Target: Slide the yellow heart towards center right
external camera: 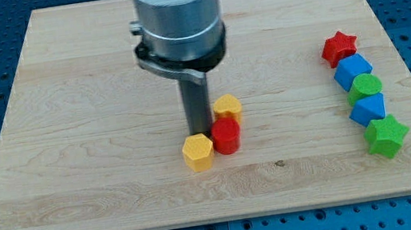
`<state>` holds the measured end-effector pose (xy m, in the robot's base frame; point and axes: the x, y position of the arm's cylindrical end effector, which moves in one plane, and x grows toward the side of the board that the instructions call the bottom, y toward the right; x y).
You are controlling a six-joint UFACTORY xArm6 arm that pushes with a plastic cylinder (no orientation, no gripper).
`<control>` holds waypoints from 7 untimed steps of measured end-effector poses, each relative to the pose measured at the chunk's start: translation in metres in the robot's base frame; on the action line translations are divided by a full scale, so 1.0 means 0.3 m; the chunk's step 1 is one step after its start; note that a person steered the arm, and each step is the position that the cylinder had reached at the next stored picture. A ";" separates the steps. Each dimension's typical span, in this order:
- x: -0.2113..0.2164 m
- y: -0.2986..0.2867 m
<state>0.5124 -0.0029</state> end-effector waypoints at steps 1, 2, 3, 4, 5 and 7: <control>0.000 0.094; 0.000 0.152; 0.000 0.148; 0.000 0.046; -0.004 -0.008; -0.005 0.013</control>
<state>0.5111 0.0011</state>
